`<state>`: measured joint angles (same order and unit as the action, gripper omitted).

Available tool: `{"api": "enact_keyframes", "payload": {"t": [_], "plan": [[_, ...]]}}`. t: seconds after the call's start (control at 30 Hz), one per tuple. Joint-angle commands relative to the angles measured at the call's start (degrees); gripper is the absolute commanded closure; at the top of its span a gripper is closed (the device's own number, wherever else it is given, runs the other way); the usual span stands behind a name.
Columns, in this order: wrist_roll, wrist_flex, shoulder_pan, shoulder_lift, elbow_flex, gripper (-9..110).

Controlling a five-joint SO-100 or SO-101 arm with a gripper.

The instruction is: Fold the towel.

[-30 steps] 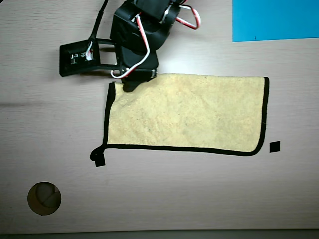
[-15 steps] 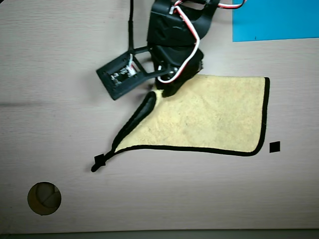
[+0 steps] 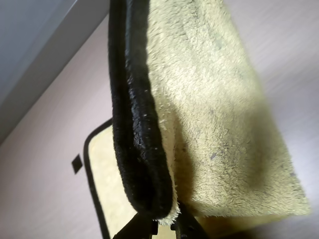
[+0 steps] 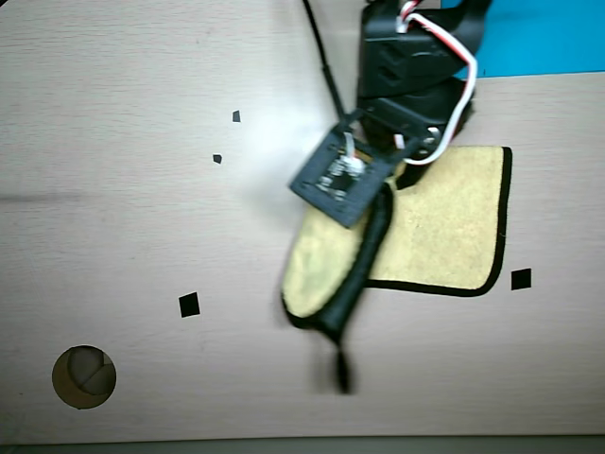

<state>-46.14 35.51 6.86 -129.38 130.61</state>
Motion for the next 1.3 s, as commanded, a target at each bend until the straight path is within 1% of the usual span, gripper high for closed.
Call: {"api": "enact_keyframes", "payload": {"t": [0.0,0.23,0.37,0.57,0.73,1.07,1.27], "plan": [[0.53,1.05,4.66,1.41,-8.0,101],[7.65,1.67,11.25,12.57,-13.18,101],[11.51,1.76,14.68,15.73,-13.62,101],[14.33,3.87,18.9,15.64,-15.73,101],[15.21,5.54,19.6,14.85,-17.31,101],[15.21,8.0,21.53,9.4,-15.56,101],[19.86,10.81,23.12,10.11,-16.61,101]]}}
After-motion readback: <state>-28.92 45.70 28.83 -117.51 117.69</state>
